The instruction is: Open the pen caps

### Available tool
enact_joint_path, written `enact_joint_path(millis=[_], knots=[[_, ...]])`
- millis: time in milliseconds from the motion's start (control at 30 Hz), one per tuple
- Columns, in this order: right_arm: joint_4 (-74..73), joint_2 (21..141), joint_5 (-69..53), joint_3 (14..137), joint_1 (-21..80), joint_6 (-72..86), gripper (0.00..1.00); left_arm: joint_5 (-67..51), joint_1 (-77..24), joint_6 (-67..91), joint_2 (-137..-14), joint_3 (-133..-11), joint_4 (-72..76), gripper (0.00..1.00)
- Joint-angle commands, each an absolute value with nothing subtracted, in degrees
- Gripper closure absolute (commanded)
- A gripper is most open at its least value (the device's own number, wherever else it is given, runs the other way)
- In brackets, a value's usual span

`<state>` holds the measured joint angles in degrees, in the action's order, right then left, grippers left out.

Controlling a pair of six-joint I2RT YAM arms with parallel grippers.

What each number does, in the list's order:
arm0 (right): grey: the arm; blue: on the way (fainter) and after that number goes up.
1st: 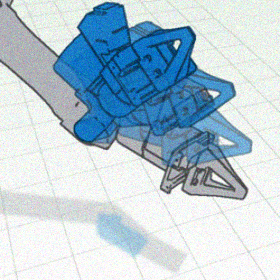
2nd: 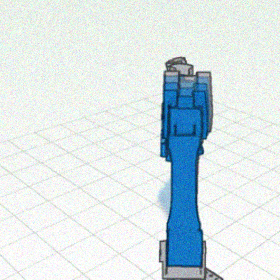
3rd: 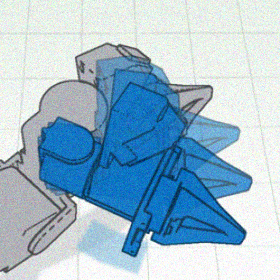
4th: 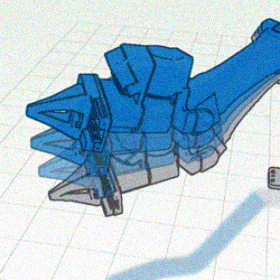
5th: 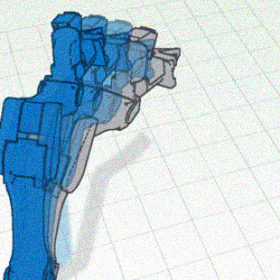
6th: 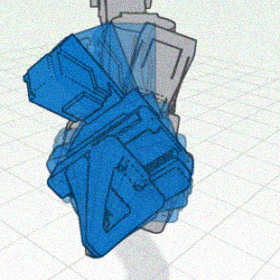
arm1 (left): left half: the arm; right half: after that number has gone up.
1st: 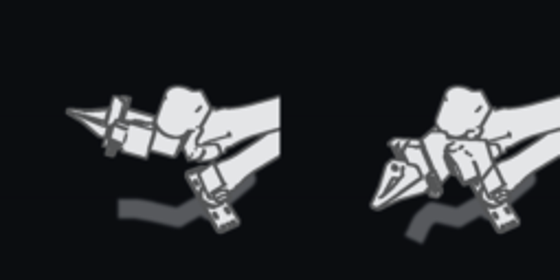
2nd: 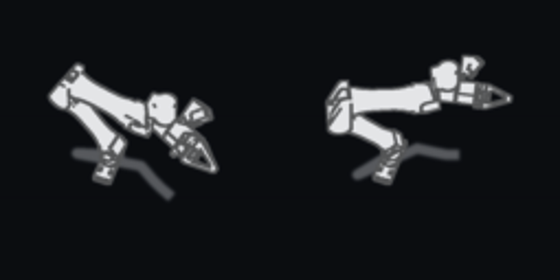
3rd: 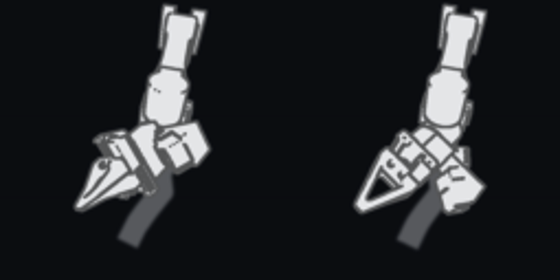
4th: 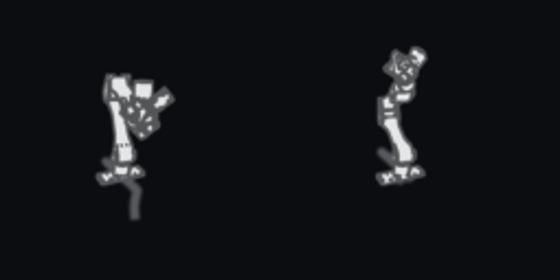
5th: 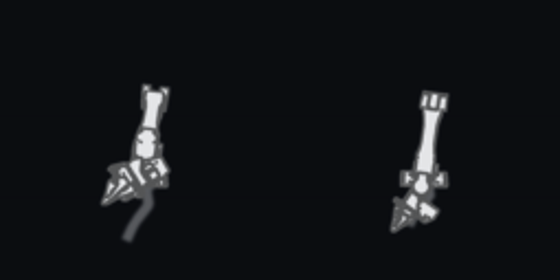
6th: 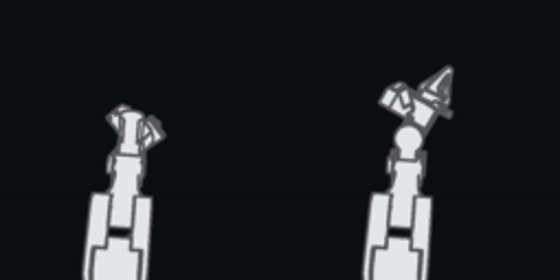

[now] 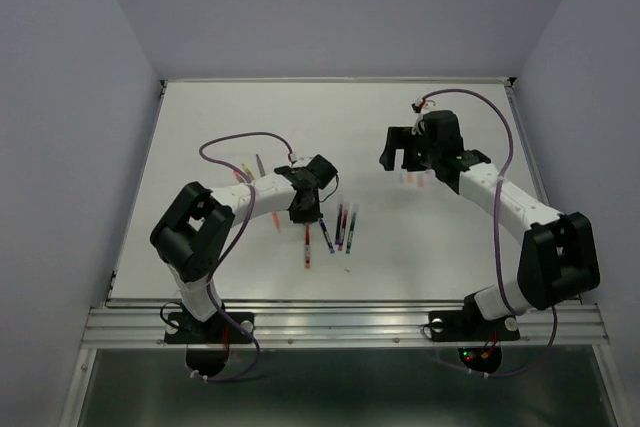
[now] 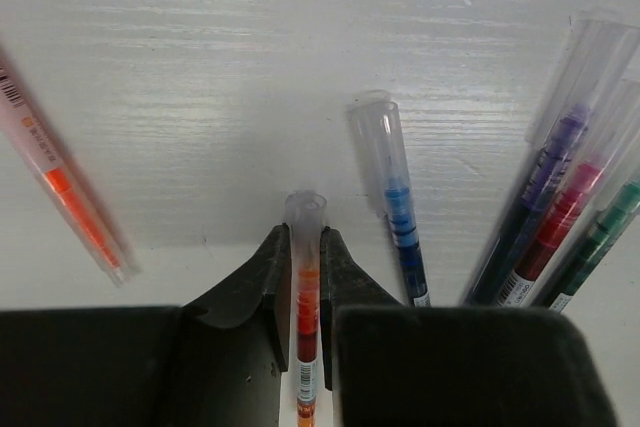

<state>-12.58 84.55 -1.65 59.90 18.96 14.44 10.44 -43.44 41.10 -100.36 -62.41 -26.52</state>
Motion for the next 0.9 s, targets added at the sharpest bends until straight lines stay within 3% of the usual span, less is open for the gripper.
enact_joint_path(millis=[0, 400, 733, 867], knots=[[-6.8, 80.0, -13.2, 59.0, 19.5, 12.9, 0.0, 14.8, -43.7, 42.5, -94.4, -65.7, -28.7, 1.0], [7.7, 79.4, -45.4, 52.4, 21.4, 18.9, 0.0, 27.3, -43.4, 54.0, -87.2, -70.3, -28.0, 1.0], [7.1, 82.7, -36.6, 56.4, 31.2, 16.5, 0.0, 31.5, -43.4, 57.2, -85.2, -76.3, -25.1, 1.0], [6.9, 86.5, -33.1, 59.8, 33.5, 15.3, 0.08, 31.0, -43.4, 57.6, -84.2, -76.1, -23.8, 1.0]])
